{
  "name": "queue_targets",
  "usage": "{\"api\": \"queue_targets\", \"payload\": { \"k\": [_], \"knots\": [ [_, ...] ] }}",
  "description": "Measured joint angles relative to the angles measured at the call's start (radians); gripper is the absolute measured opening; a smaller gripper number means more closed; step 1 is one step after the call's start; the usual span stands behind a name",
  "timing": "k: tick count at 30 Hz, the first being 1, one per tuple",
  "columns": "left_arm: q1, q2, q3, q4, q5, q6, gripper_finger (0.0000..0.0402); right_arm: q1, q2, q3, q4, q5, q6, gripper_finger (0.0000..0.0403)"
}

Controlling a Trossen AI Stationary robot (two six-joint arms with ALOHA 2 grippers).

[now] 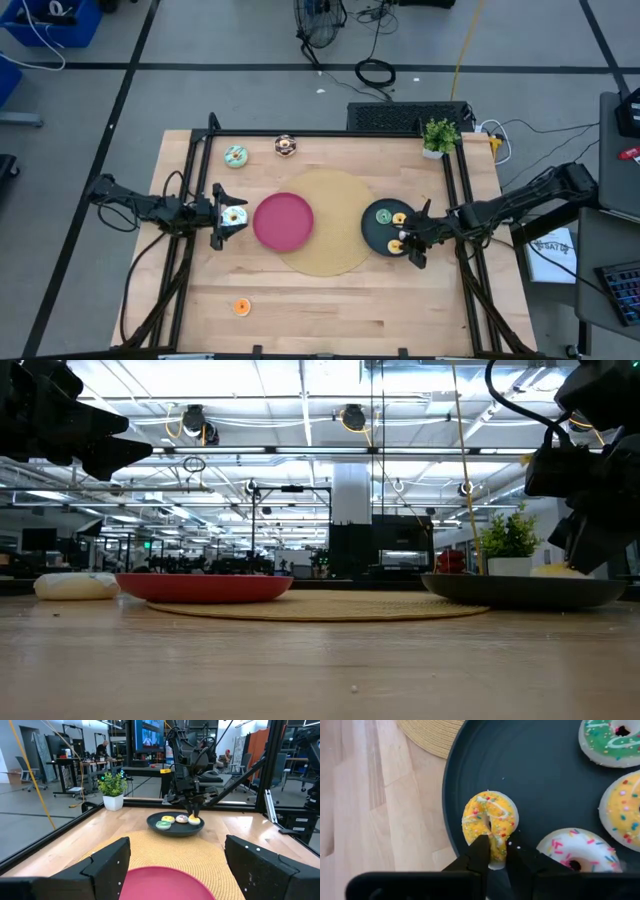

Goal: Pick & Place donuts
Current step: Put the small yellow donut on the black plate, then put the small orange donut on the black plate

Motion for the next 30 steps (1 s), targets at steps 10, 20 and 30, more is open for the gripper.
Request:
{"api": "queue_targets", "payload": {
  "k": [10, 20, 30],
  "knots": [
    [0.0, 0.0, 0.0, 0.0, 0.0, 0.0, 0.0319, 0.0, 0.0, 0.0, 0.0, 0.003, 0.0, 0.0167],
    [0.0, 0.0, 0.0, 0.0, 0.0, 0.0, 0.0319, -0.009, -0.01, 0.0, 0.008, 0.005, 0.0, 0.0198],
    [0.0, 0.0, 0.0, 0.0, 0.0, 0.0, 0.0319, -0.073, -0.043, 0.0, 0.01, 0.113, -0.021, 0.0193]
  ]
}}
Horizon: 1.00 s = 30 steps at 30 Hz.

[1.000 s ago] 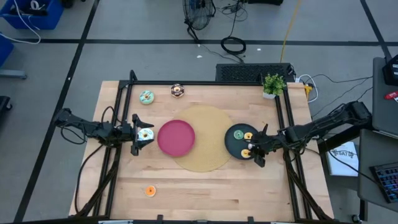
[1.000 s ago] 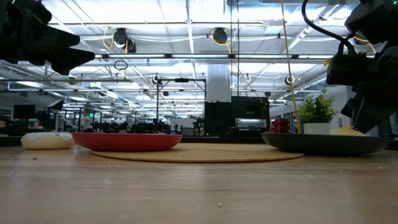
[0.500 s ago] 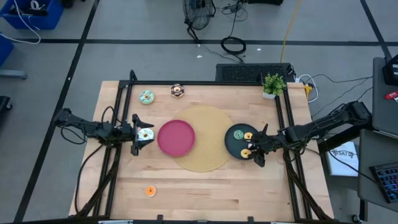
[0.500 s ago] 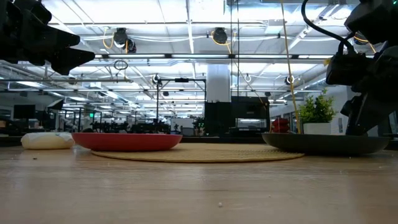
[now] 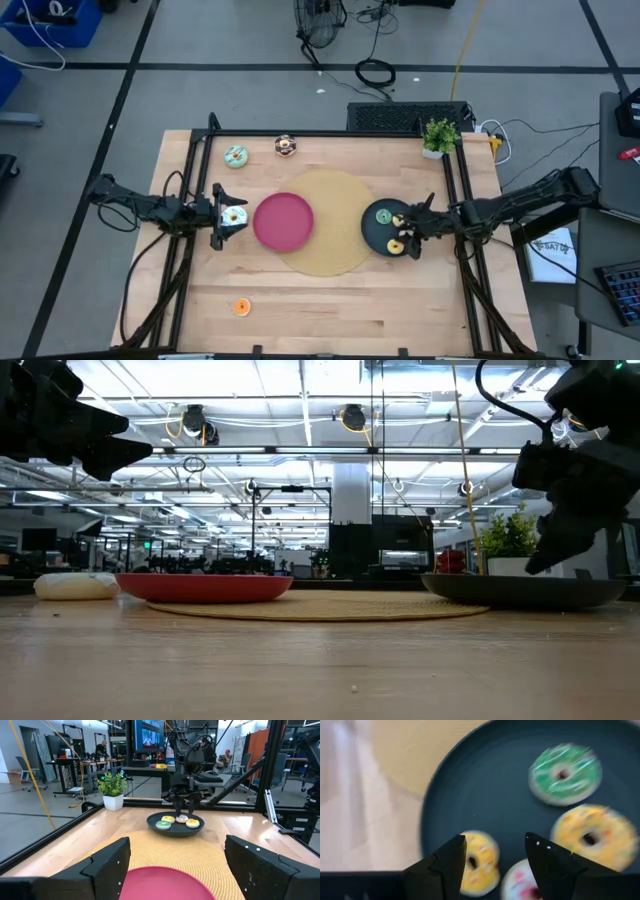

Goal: Pick & Place donuts
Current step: Put the small orange donut on the black plate

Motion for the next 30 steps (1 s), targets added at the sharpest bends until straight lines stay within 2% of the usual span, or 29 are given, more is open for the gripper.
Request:
{"api": "queue_targets", "payload": {
  "k": [5, 9, 15, 18, 23, 30],
  "knots": [
    [0.0, 0.0, 0.0, 0.0, 0.0, 0.0, 0.0319, -0.001, -0.002, 0.0, 0.055, 0.073, -0.087, 0.0193],
    [0.0, 0.0, 0.0, 0.0, 0.0, 0.0, 0.0319, 0.0, -0.056, 0.0, 0.15, 0.037, -0.222, 0.0185],
    [0.0, 0.0, 0.0, 0.0, 0.0, 0.0, 0.0319, -0.001, -0.224, -0.001, 0.212, 0.022, -0.422, 0.0172],
    [0.0, 0.0, 0.0, 0.0, 0.0, 0.0, 0.0319, -0.001, -0.267, -0.031, 0.328, 0.017, -0.511, 0.0172],
    [0.0, 0.0, 0.0, 0.0, 0.0, 0.0, 0.0319, 0.0, -0.295, -0.079, 0.495, -0.066, -0.664, 0.0177],
    [0.0, 0.0, 0.0, 0.0, 0.0, 0.0, 0.0319, -0.007, -0.365, -0.165, 0.51, -0.063, -0.731, 0.0167]
  ]
}}
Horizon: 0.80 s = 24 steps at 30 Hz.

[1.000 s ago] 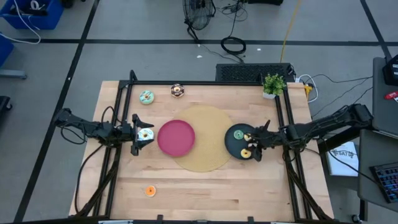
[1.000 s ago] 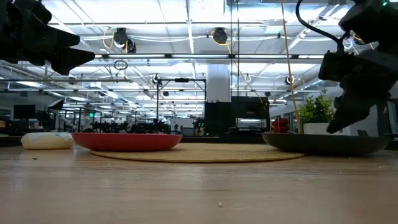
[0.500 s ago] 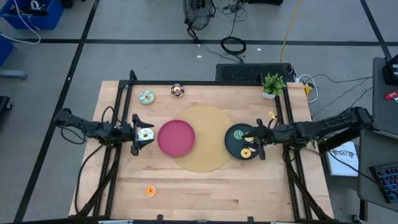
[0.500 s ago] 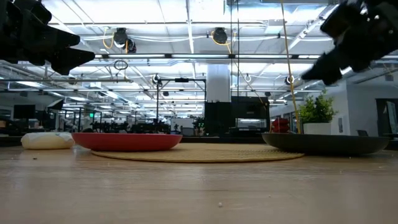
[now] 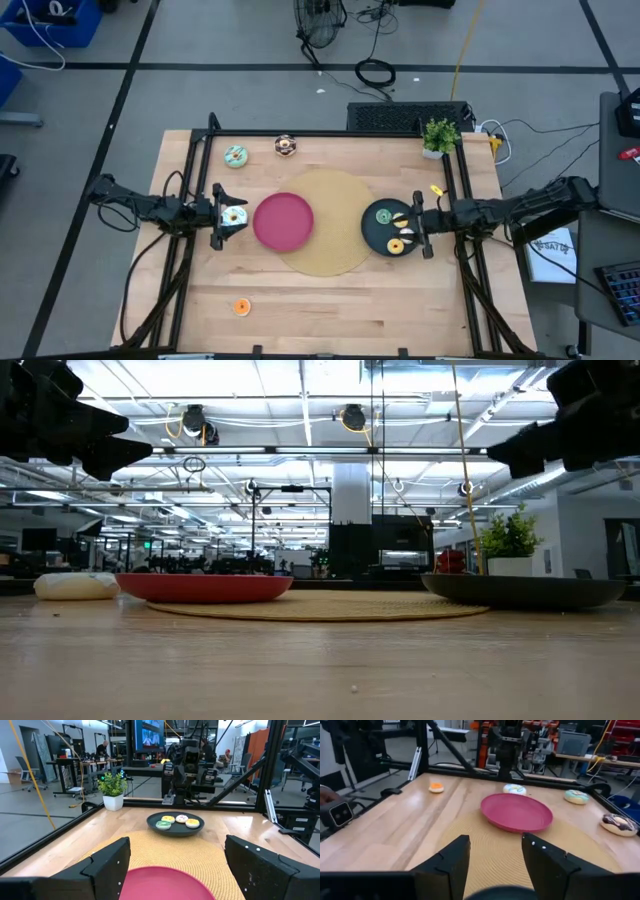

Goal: Pick & Place donuts
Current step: Put the small orange donut on the black plate

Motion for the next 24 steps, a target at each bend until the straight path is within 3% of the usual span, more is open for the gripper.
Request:
{"api": "queue_targets", "payload": {
  "k": [5, 11, 18, 24],
  "knots": [
    [0.0, 0.0, 0.0, 0.0, 0.0, 0.0, 0.0319, -0.042, -0.078, -0.039, -0.017, -0.001, 0.018, 0.0163],
    [0.0, 0.0, 0.0, 0.0, 0.0, 0.0, 0.0319, -0.096, -0.223, -0.039, -0.148, -0.105, 0.019, 0.0163],
    [0.0, 0.0, 0.0, 0.0, 0.0, 0.0, 0.0319, -0.138, -0.416, -0.039, -0.321, -0.105, 0.014, 0.015],
    [0.0, 0.0, 0.0, 0.0, 0.0, 0.0, 0.0319, -0.139, -0.456, -0.049, -0.333, -0.104, 0.049, 0.015]
  ]
}}
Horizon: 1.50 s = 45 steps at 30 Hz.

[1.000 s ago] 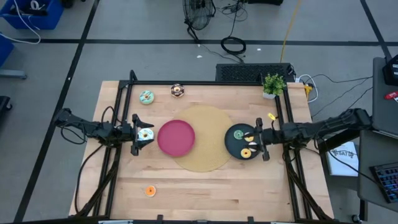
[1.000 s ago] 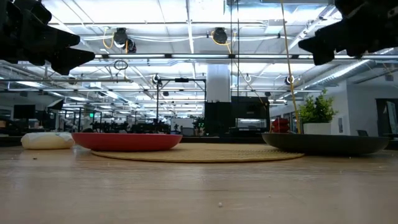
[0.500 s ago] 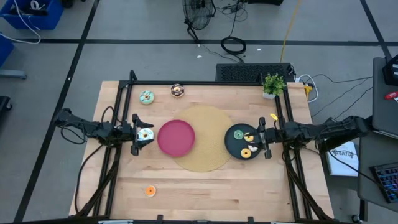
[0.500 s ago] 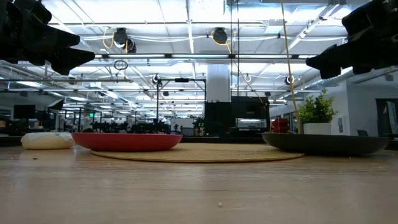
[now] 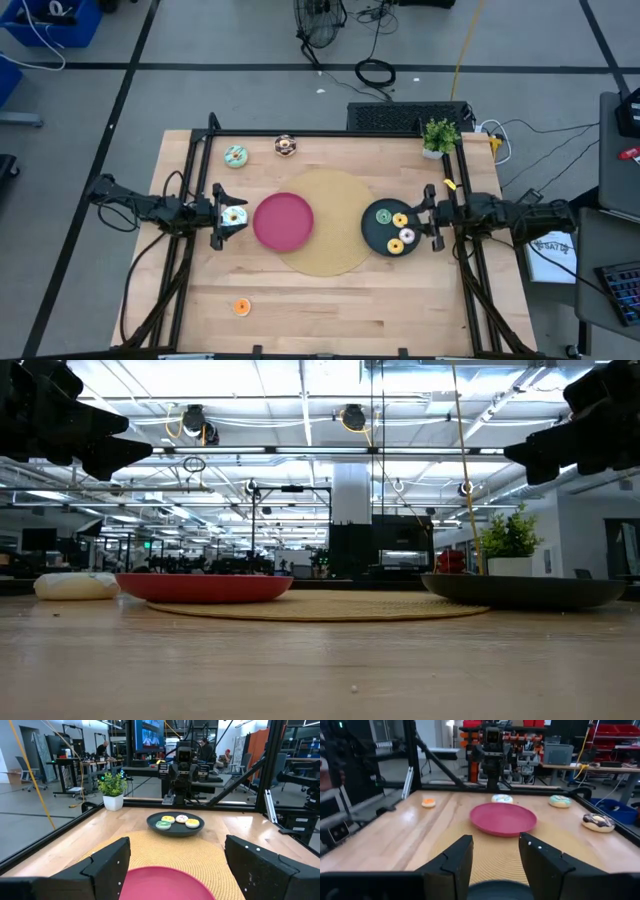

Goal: Pick & Place donuts
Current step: Put the small orange donut on the black plate

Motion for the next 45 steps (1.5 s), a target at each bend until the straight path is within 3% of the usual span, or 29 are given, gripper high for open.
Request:
{"api": "queue_targets", "payload": {
  "k": [9, 15, 21, 25, 28, 35, 39, 42, 45],
  "knots": [
    [0.0, 0.0, -0.001, 0.09, 0.001, -0.016, 0.0319, 0.0, 0.02, -0.054, 0.165, 0.0, 0.049, 0.0147],
    [0.0, 0.0, -0.001, 0.165, 0.0, -0.124, 0.0319, 0.0, 0.022, -0.056, 0.162, 0.0, 0.049, 0.0152],
    [0.0, 0.0, -0.001, 0.121, -0.007, -0.132, 0.0319, 0.0, 0.022, -0.057, 0.163, 0.0, 0.049, 0.015],
    [0.0, 0.016, -0.001, 0.042, 0.005, -0.277, 0.0319, 0.0, 0.022, -0.057, 0.164, 0.0, 0.049, 0.0151],
    [-0.001, 0.058, -0.001, 0.036, 0.085, -0.45, 0.0319, 0.0, 0.022, -0.057, 0.164, 0.0, 0.049, 0.015],
    [-0.098, 0.316, 0.0, 0.078, 0.156, -0.862, 0.0319, 0.0, 0.022, -0.058, 0.165, 0.0, 0.049, 0.0152],
    [-0.215, 0.548, 0.001, 0.283, 0.093, -0.981, 0.0319, 0.0, 0.022, -0.059, 0.165, 0.0, 0.049, 0.0152],
    [-0.29, 0.722, 0.07, 0.421, 0.042, -0.911, 0.0319, 0.0, 0.022, -0.059, 0.165, 0.0, 0.049, 0.0149],
    [-0.348, 0.883, 0.235, 0.442, -0.029, -0.712, 0.0319, 0.0, 0.022, -0.059, 0.165, 0.0, 0.049, 0.0149]
  ]
}}
